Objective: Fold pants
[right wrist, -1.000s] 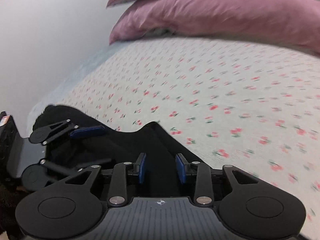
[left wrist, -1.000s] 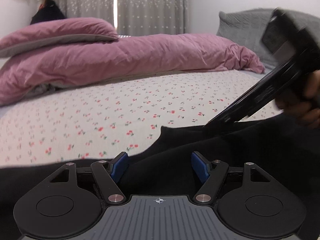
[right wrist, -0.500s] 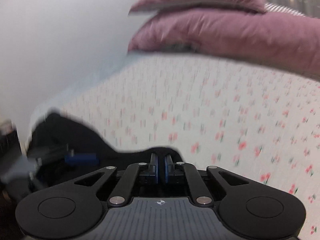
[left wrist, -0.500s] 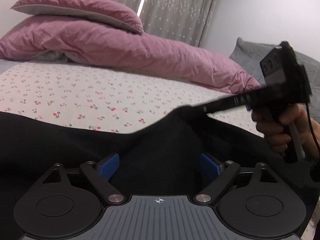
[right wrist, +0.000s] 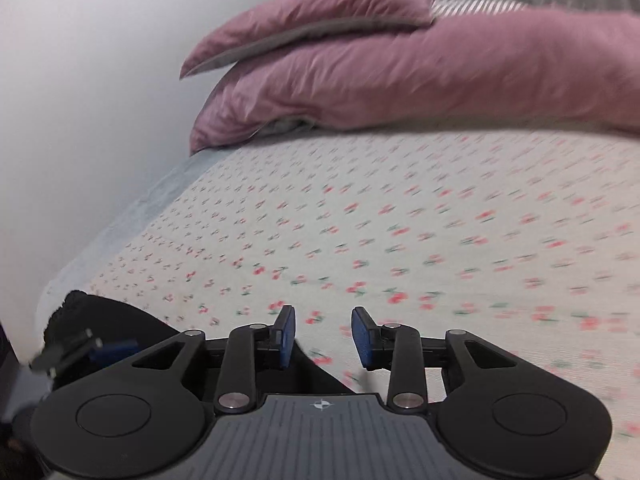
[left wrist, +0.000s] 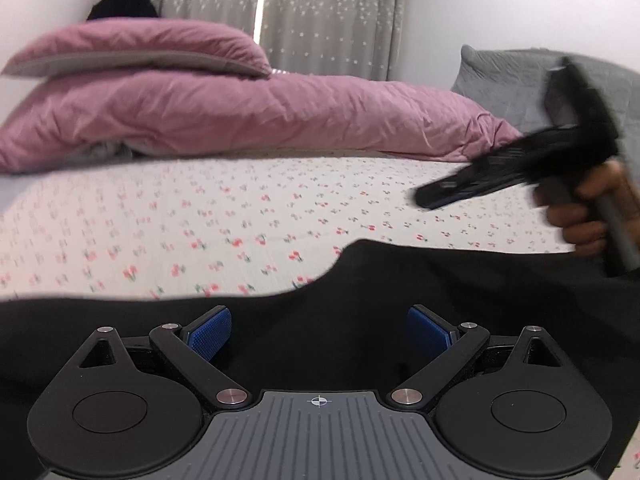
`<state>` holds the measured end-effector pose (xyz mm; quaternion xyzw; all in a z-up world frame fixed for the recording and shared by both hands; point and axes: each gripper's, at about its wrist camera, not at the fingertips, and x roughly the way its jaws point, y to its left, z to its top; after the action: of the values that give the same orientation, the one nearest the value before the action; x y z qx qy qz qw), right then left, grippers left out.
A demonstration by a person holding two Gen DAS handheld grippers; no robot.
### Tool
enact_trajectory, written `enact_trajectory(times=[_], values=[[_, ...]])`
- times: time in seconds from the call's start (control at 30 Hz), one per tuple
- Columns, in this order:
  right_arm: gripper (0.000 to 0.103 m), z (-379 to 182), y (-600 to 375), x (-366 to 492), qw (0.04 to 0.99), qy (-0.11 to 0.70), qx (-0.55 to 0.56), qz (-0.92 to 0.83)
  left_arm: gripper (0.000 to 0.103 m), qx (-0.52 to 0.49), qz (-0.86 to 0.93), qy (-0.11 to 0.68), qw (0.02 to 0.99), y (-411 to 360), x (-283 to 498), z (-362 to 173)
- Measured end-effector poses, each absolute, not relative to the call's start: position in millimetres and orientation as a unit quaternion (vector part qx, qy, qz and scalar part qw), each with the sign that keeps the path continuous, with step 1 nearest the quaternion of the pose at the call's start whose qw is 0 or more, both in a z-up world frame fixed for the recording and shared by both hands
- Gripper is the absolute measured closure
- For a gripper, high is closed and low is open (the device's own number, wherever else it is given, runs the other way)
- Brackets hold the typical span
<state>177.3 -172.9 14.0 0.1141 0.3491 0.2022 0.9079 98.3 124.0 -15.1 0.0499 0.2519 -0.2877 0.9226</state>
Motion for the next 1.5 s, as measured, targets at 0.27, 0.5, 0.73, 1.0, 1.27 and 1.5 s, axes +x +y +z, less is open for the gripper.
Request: enact_trajectory(times=[0.27,0.5,0.73,1.0,1.27,1.5], values=[[0.066,2.2,-172.5,84.9,0.925,0.342,-0.030,0.161,0.009,0.042,-0.366,0.238,0.898,91.9,108.0,-6.3],[0.070,-35.6,-211.7,60.4,0.931,0.346,-0.016,0.120,0.008,0.058,-0.400,0.303,0.863,84.6,135.6,-42.3],[0.076,-45.5,-327.0,33.9,0.945,0.317,0.075,0.014,0.008,0.020,-0.319,0.309,0.896,143.0,153.3,-40.0],[0.064,-19.9,-384.0,-2.8,0.940,0.283,0.128,-0.140,0.008,0.016,-0.286,0.281,0.916,137.8,130.8,-21.0],[0.073,-41.2,-367.7,-18.0,0.905,0.359,0.062,-0.220,0.008,0.038,-0.378,0.258,0.888,74.4,85.0,-20.4],[0.085,-56.2,-423.9,-14.6,0.912,0.313,0.072,-0.253,0.007,0.075,-0.395,0.302,0.864,48.0,86.1,-45.6]])
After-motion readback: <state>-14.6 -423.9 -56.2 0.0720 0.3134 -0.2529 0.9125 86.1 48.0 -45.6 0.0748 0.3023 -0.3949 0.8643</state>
